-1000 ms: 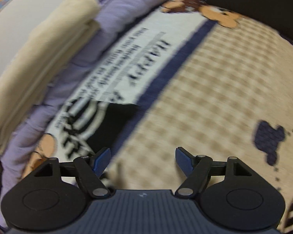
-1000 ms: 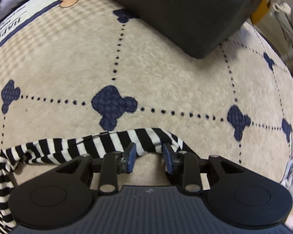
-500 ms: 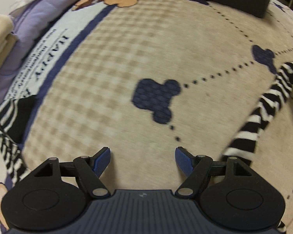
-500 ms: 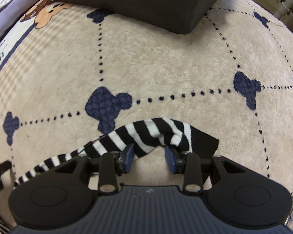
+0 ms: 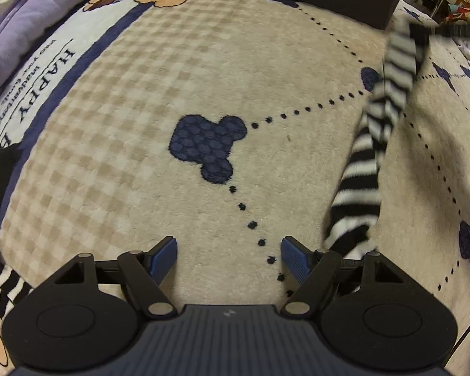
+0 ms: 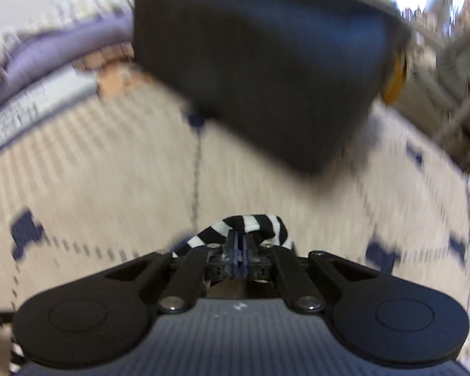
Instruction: Fold clothes
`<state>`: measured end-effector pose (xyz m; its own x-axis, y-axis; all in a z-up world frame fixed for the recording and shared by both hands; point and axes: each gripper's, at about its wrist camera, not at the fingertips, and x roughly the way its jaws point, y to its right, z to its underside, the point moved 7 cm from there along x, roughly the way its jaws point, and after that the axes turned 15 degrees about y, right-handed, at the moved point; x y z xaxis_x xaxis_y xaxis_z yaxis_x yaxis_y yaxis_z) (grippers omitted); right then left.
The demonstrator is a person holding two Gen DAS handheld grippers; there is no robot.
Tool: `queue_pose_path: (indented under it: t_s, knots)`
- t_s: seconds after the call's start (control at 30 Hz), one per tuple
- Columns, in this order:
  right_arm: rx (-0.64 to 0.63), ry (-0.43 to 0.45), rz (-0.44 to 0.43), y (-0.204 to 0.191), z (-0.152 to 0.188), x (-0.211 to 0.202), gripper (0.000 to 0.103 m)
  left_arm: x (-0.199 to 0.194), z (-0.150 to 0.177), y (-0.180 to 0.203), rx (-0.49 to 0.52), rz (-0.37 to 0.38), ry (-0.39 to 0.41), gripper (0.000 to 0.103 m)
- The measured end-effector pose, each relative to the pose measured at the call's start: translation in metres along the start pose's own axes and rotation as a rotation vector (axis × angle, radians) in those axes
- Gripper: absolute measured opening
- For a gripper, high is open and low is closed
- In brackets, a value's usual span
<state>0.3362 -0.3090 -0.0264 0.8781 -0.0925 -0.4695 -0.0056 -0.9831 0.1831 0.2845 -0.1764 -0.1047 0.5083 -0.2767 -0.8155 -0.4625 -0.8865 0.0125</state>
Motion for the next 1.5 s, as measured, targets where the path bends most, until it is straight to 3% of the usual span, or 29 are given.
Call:
queue_pose_path:
  t_s: [0.2, 0.33, 0.4, 0.47, 0.5, 0.53, 0.77, 0.97, 1.2, 1.5]
  knots:
    - [0.02, 0.277, -0.066, 0.002, -0.065, -0.032, 0.002, -0.003, -0.002, 0.013, -0.038, 0.084, 0.016, 0.074]
    - [-0.006, 0.339, -0.058, 0.005, -0.081, -0.037, 0.003, -0.002, -0.001, 0.022, -0.019, 0.093, 0.011, 0.074]
    - [-0.014, 0.308, -0.039, 0.007, -0.078, -0.03, 0.006, -0.001, 0.0, 0.029, -0.01, 0.102, 0.008, 0.074]
    - [-0.017, 0.271, -0.021, 0.009, -0.071, -0.024, 0.023, -0.002, 0.001, 0.031, 0.001, 0.104, 0.008, 0.074]
    - [-0.021, 0.24, -0.009, 0.01, -0.064, -0.019, 0.04, -0.002, 0.002, 0.033, 0.007, 0.105, 0.008, 0.074]
    - [-0.033, 0.219, -0.002, 0.01, -0.057, -0.017, 0.045, -0.002, 0.002, 0.034, 0.013, 0.105, 0.008, 0.074]
    - [-0.097, 0.134, -0.035, -0.002, -0.028, -0.024, 0.045, -0.011, 0.008, 0.029, 0.02, 0.081, 0.003, 0.074]
    - [-0.133, -0.024, -0.138, -0.034, 0.003, -0.051, 0.045, -0.036, 0.021, 0.02, 0.006, 0.038, -0.043, 0.074]
    - [-0.121, -0.162, -0.281, -0.072, 0.012, -0.123, 0.045, -0.086, 0.043, 0.016, 0.104, -0.021, -0.107, 0.074]
    - [-0.214, -0.224, -0.381, -0.103, 0.037, -0.208, 0.047, -0.152, 0.105, 0.013, 0.159, -0.03, -0.149, 0.075]
